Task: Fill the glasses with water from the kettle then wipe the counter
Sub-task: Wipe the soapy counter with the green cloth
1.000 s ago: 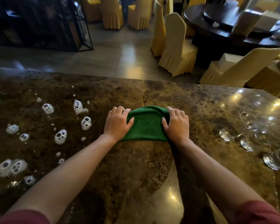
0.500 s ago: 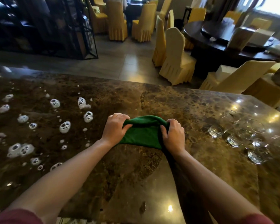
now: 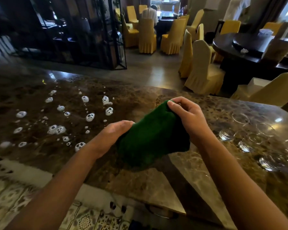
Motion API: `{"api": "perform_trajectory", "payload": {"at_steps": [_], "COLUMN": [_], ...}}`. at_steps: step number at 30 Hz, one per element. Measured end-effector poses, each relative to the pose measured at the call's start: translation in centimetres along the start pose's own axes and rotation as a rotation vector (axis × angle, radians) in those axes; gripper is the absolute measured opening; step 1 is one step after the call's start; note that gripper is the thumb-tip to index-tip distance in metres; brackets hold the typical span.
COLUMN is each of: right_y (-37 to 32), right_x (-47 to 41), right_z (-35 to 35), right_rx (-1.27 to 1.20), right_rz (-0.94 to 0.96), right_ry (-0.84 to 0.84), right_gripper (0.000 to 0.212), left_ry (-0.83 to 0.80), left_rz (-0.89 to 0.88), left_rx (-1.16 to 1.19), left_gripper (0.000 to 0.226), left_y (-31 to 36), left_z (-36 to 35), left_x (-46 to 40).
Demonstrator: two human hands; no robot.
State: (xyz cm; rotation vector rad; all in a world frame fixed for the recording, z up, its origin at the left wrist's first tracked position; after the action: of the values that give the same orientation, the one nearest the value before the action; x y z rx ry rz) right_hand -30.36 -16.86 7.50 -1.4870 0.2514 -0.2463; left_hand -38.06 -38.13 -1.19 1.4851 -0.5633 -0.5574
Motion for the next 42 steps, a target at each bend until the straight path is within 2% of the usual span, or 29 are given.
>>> {"api": "perform_trajectory", "payload": {"at_steps": [4,7,9,11,17,20,23,26,30,35,38,42], "right_y": [-3.5,-4.7,-5.0,-5.4,-5.0,-3.7,-2.2,-1.3,-0.5,2.3,4.8,7.8], "right_x": [2.8,5.6,6.7,6.6,3.4,1.6,0.7,0.8,1.4,1.4,1.0,0.0], "right_z": [-5.0,-10.1,-12.9,-14.3,-14.3,-15.0,-16.7,-19.0,-21.3,-22.1,-21.3,-19.0], "right_rx": [0.2,0.325,0.425,0.482,0.426,0.454,0.502,0.49,0.478,0.396,0.457,0.49], "right_rz": [0.111,0.199,0.257,0.303,0.257,0.199,0.129,0.089,0.065,-0.036,-0.117,-0.224], "right_ry": [-0.259,-0.489,-0.568,-0.54,-0.411,-0.338,-0.31,-0.296,-0.25,-0.122,-0.024,0.082], "right_gripper": [0.008,0.005,0.008,0.01,0.006,0.005,0.008,0.01,0.017,0.012,0.013,0.016], "left_ry": [-0.108,-0.009,0.038,0.091,0.204,0.225,0.169,0.078,0.01,-0.045,-0.092,-0.214], "left_rz": [0.091,0.033,0.009,0.009,0.074,0.056,-0.024,-0.065,0.011,0.089,0.098,0.101], "left_rx": [-0.063,-0.066,-0.055,-0.066,0.059,0.082,0.09,0.081,0.158,0.311,0.197,-0.166], "left_gripper": [0.034,0.055,0.046,0.024,0.033,0.027,0.017,0.029,0.041,0.03,0.026,0.022], "left_y": [-0.2,0.2,0.5,0.5,-1.3,-1.2,0.5,1.6,0.0,-1.5,-2.4,-3.8], "left_z": [-1.7,-1.0,-0.7,-0.3,3.3,5.8,8.0,10.4,13.7,16.0,16.9,17.8], "left_x": [5.8,8.8,10.4,11.8,14.3,14.9,15.4,15.9,16.2,14.6,12.4,8.6]}}
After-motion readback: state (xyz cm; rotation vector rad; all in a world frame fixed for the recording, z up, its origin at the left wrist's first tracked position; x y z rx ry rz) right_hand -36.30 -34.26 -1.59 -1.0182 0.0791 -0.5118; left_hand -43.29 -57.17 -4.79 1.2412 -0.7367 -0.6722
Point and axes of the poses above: each hand's wrist, its own x-axis away from the middle knuckle, its own z-axis out of the back of the hand, y = z × x, the point moved 10 cm from there along -x, towards the middle knuckle, and after that the axes turned 6 degrees about -z, right-handed, at the moved point
